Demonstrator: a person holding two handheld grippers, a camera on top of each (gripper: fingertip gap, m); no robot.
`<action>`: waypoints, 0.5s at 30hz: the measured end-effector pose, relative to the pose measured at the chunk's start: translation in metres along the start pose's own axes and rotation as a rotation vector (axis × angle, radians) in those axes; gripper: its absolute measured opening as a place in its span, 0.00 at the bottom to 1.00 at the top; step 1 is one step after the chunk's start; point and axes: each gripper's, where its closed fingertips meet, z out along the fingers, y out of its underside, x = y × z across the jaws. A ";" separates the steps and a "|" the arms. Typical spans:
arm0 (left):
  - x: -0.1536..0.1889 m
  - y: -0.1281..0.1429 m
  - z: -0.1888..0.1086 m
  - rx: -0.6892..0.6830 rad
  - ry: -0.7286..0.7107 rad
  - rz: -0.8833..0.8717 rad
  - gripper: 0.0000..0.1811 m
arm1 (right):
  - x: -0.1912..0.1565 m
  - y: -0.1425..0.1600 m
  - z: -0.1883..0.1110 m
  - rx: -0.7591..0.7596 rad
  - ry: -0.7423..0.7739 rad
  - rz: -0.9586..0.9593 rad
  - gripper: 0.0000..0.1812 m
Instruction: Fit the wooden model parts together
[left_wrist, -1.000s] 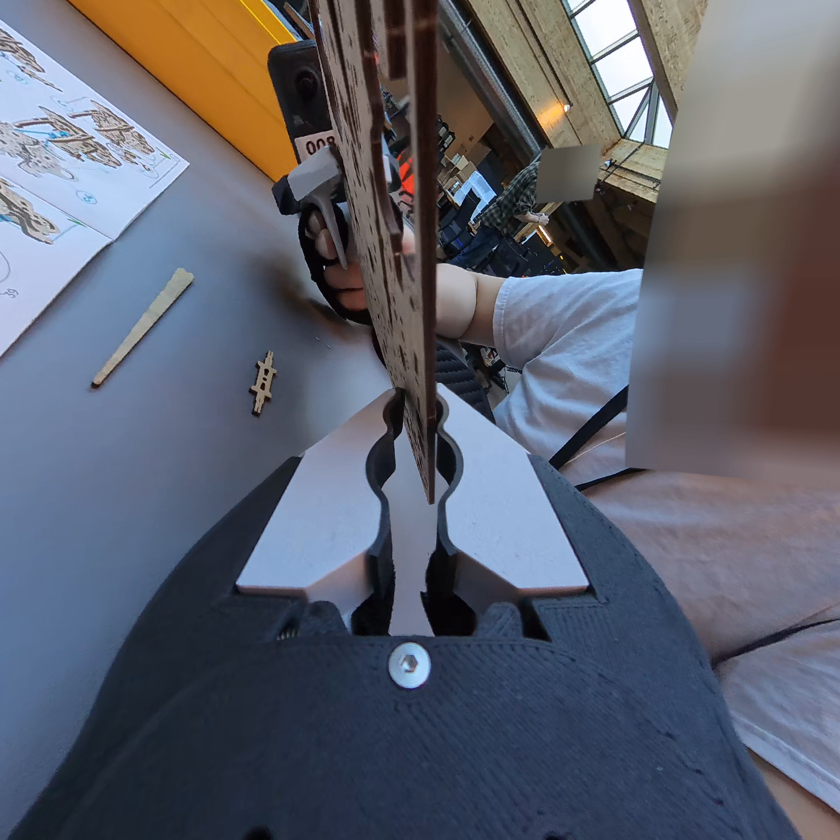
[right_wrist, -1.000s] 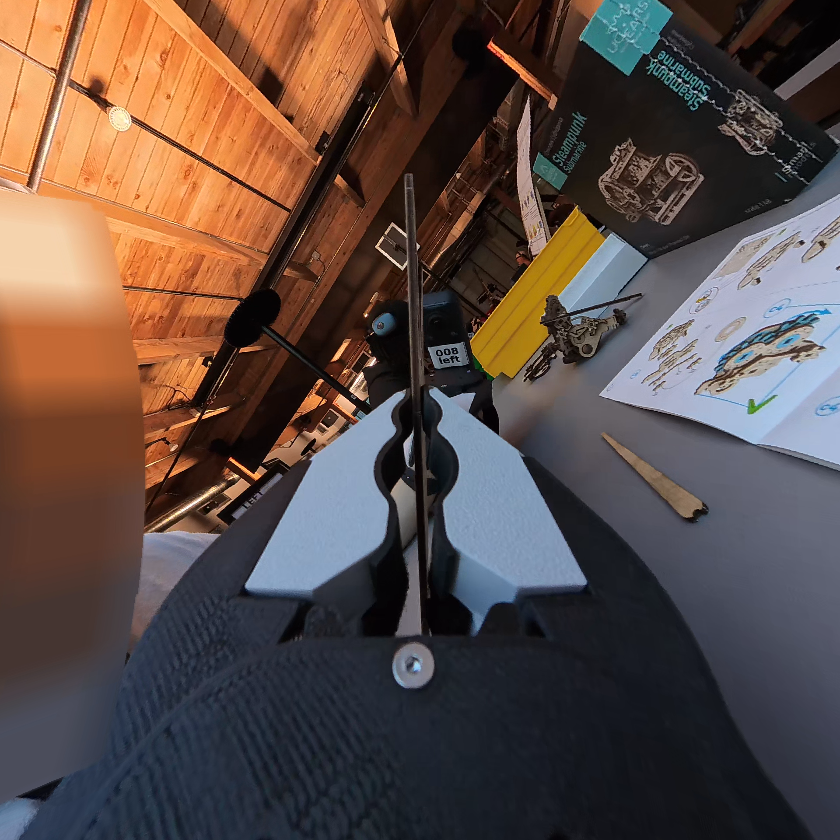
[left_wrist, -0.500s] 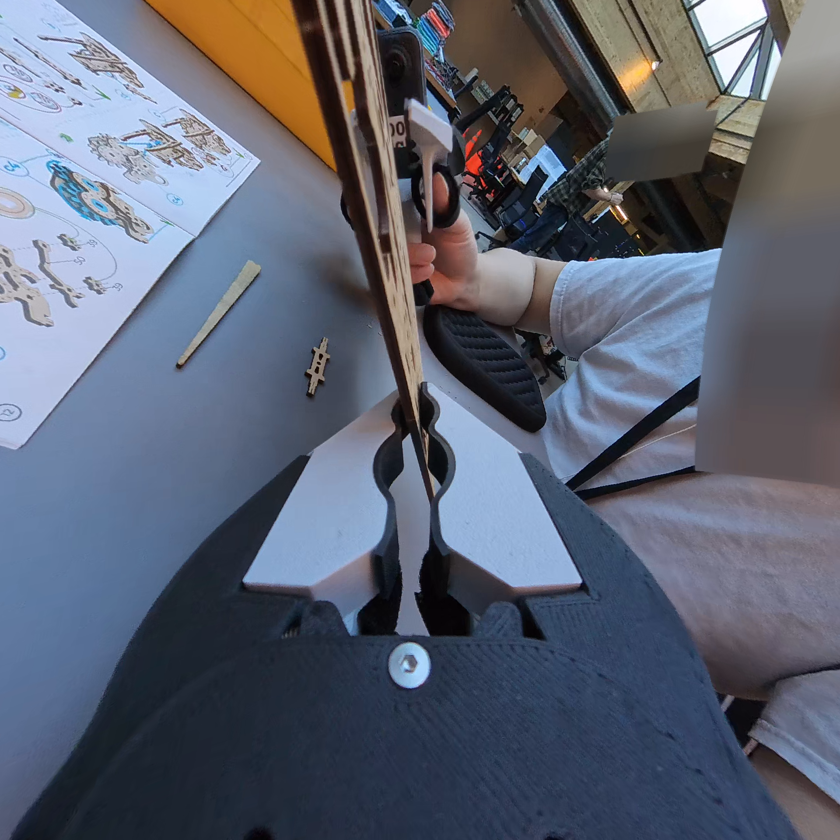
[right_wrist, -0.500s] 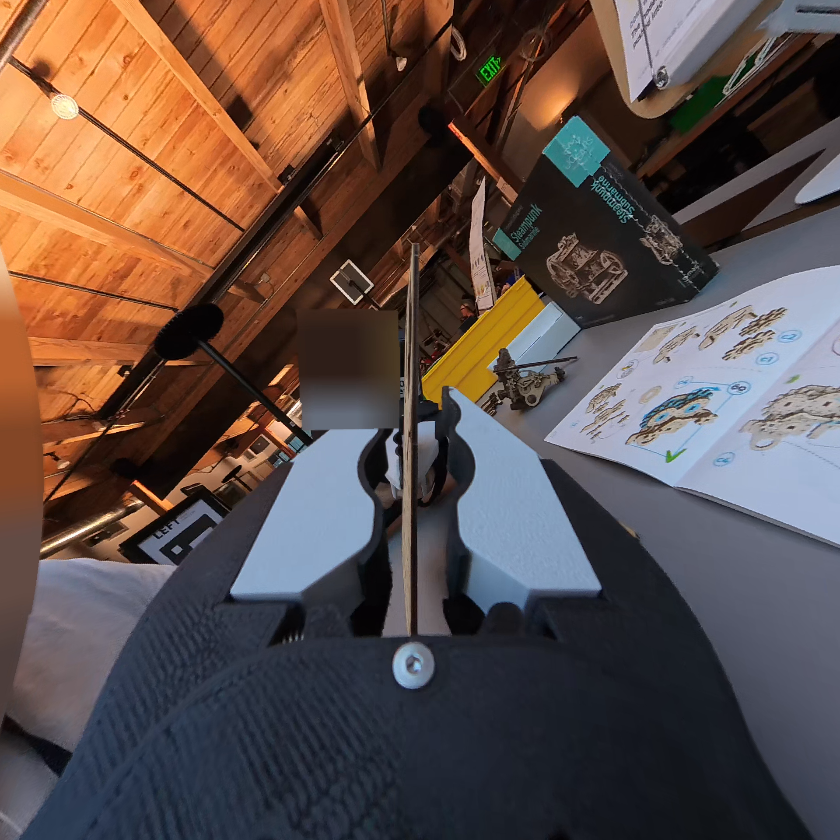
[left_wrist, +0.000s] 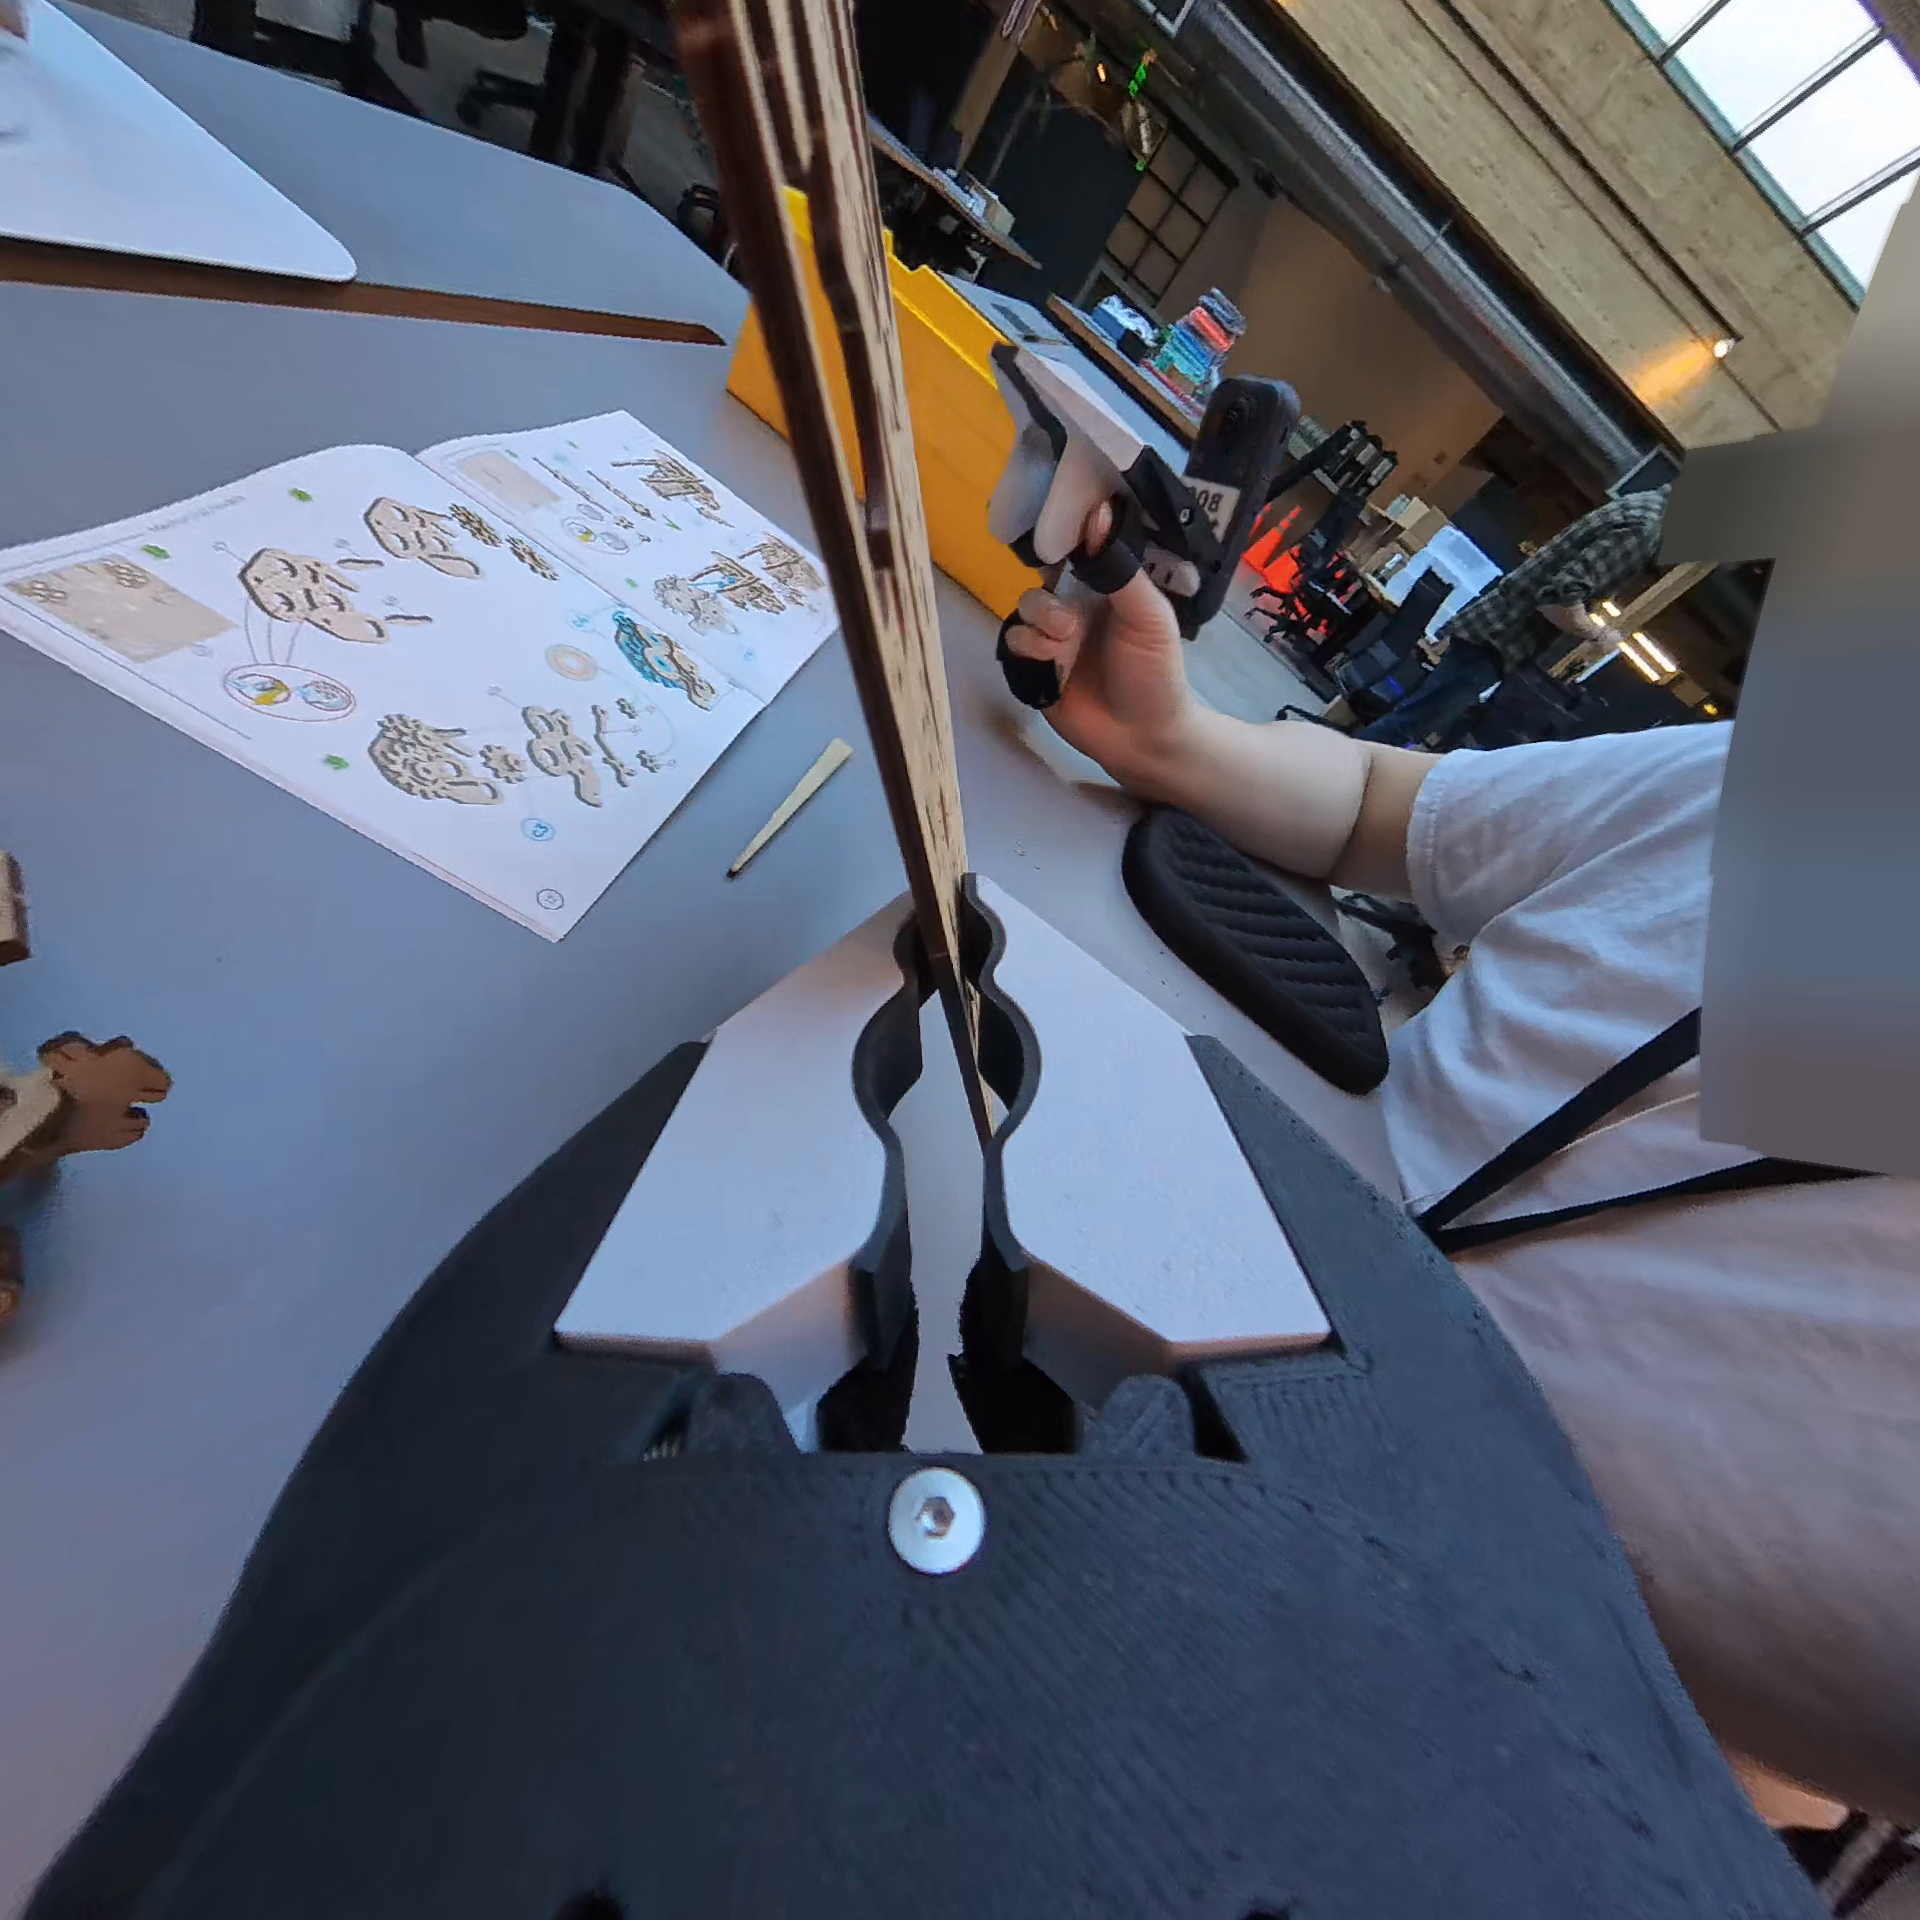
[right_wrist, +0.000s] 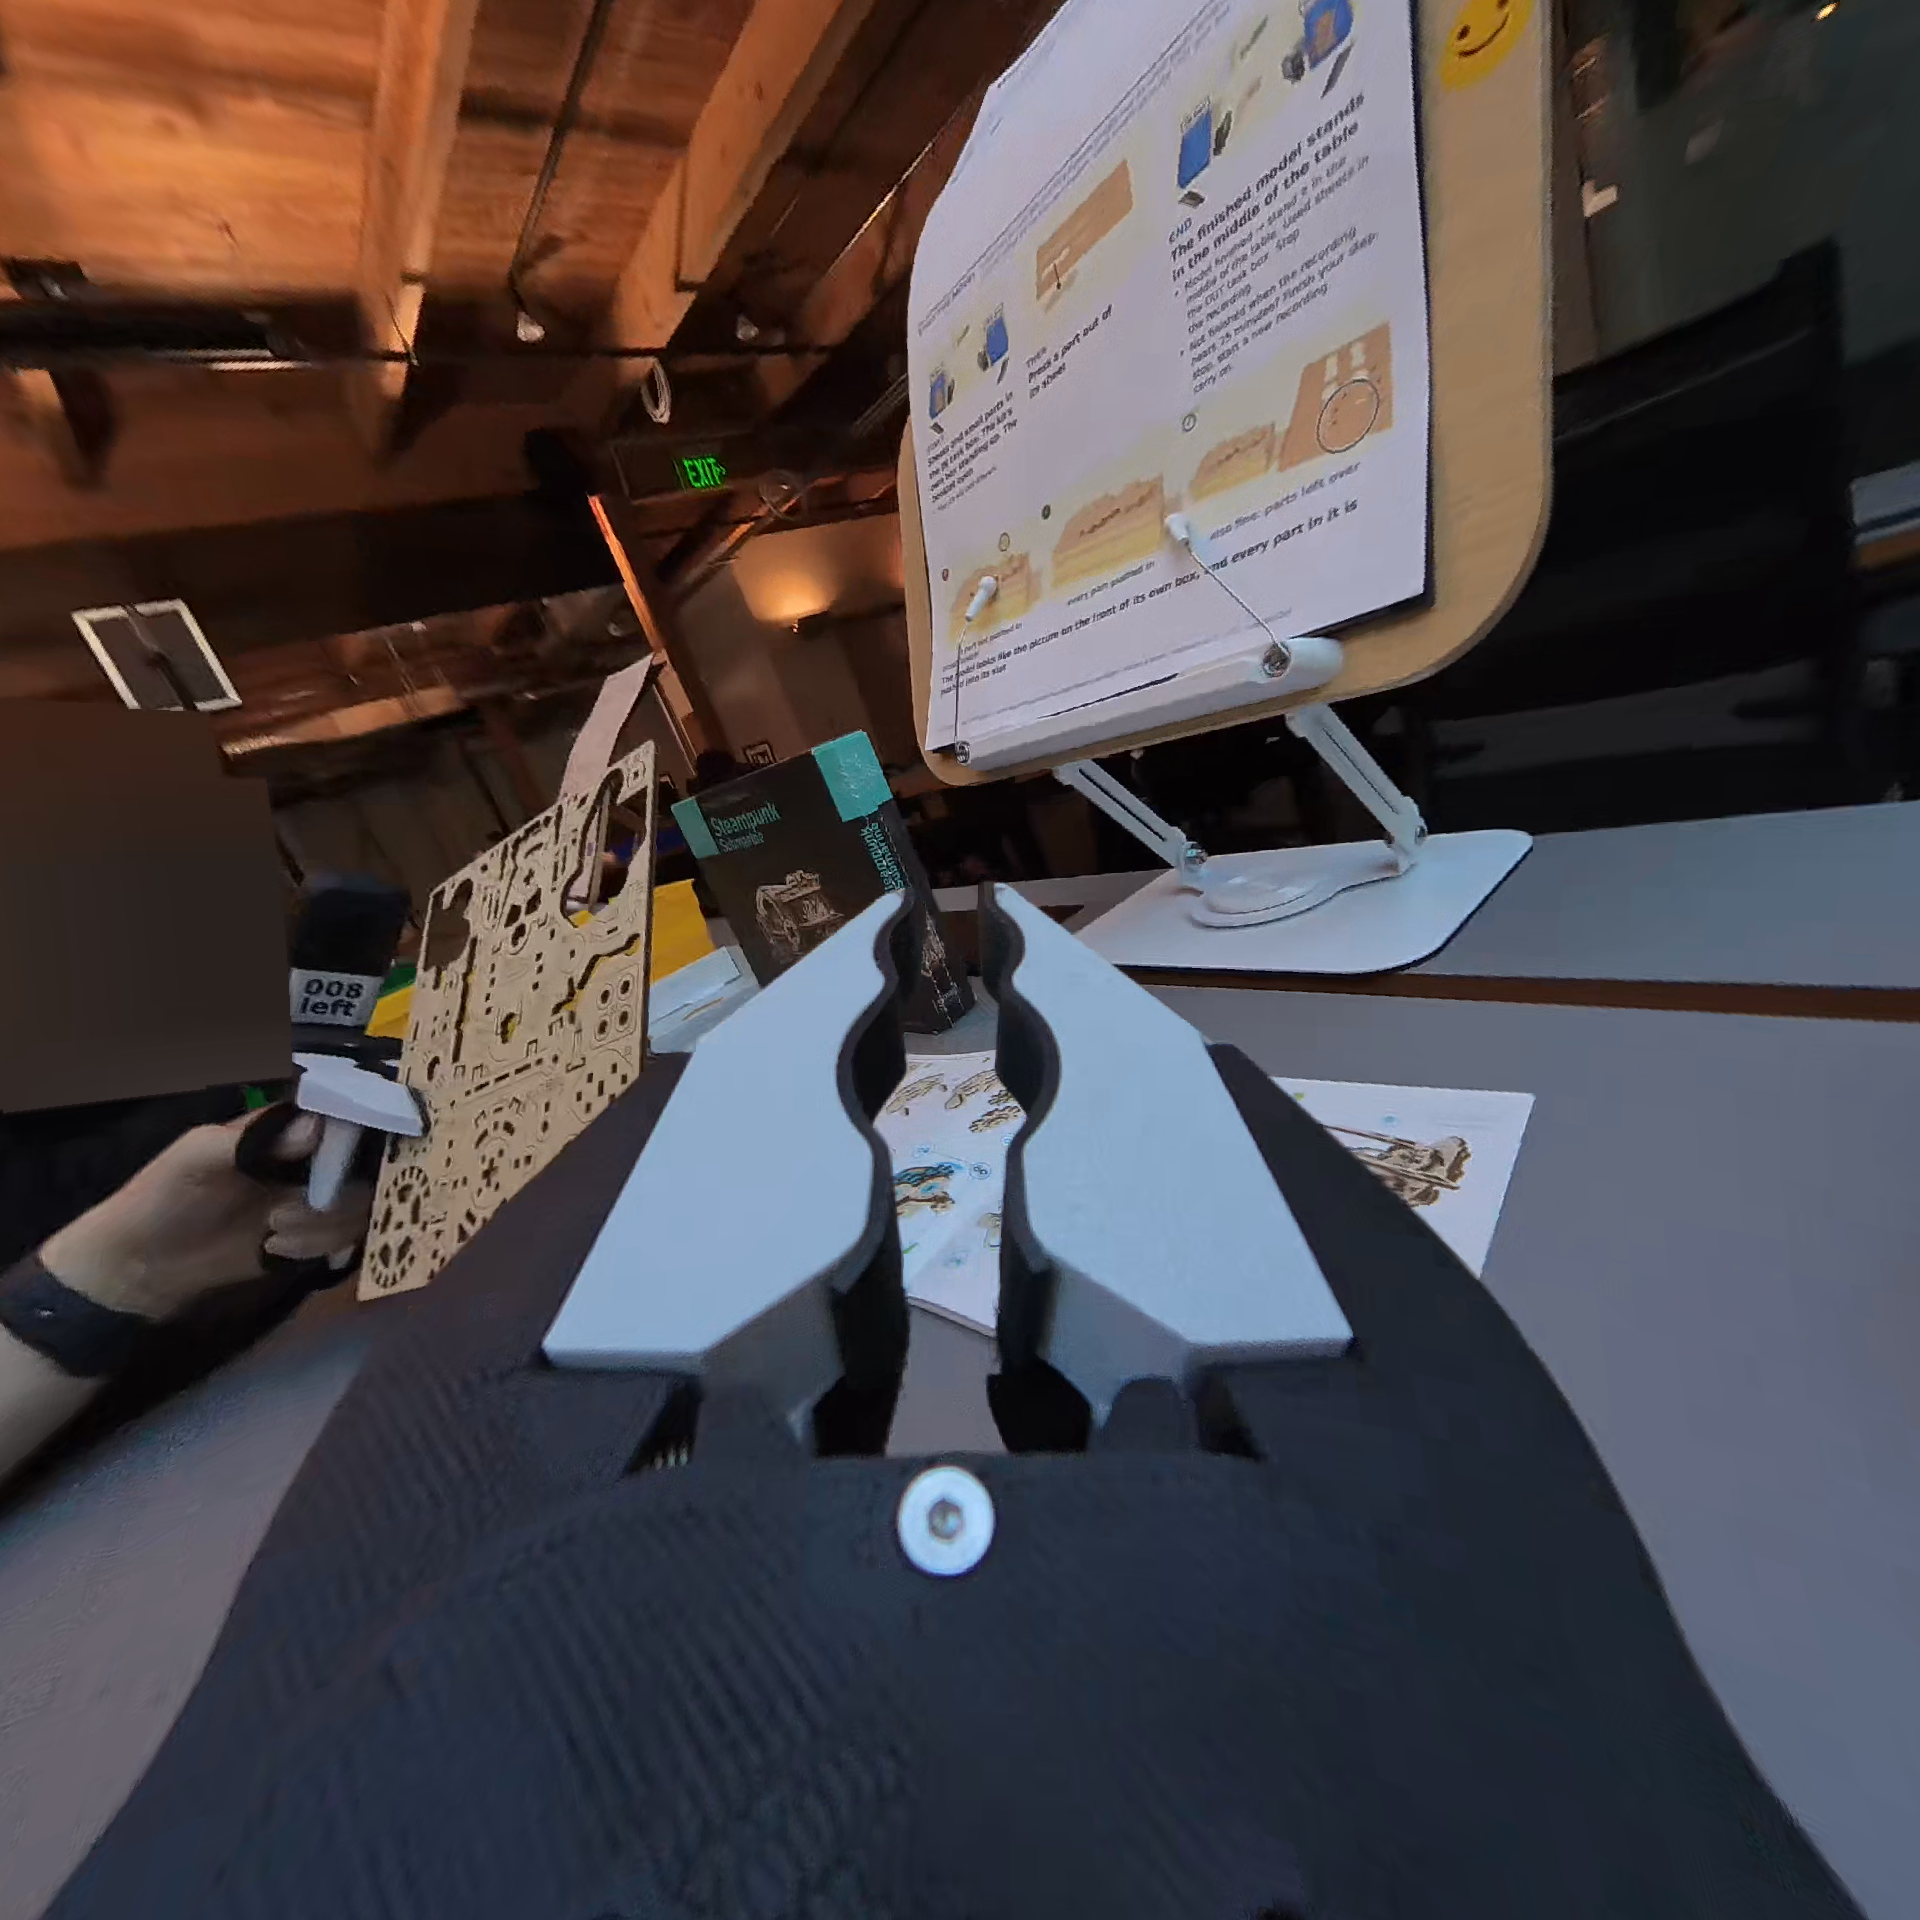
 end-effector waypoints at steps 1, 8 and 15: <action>0.000 0.001 0.001 0.001 0.015 -0.011 0.00 | -0.004 0.002 0.001 -0.007 -0.012 -0.026 0.04; 0.002 0.012 0.014 -0.050 0.035 -0.002 0.00 | -0.020 0.027 0.007 -0.098 -0.089 -0.008 0.02; 0.001 0.015 0.019 -0.057 0.054 -0.025 0.00 | -0.001 0.037 0.008 -0.134 -0.043 0.128 0.01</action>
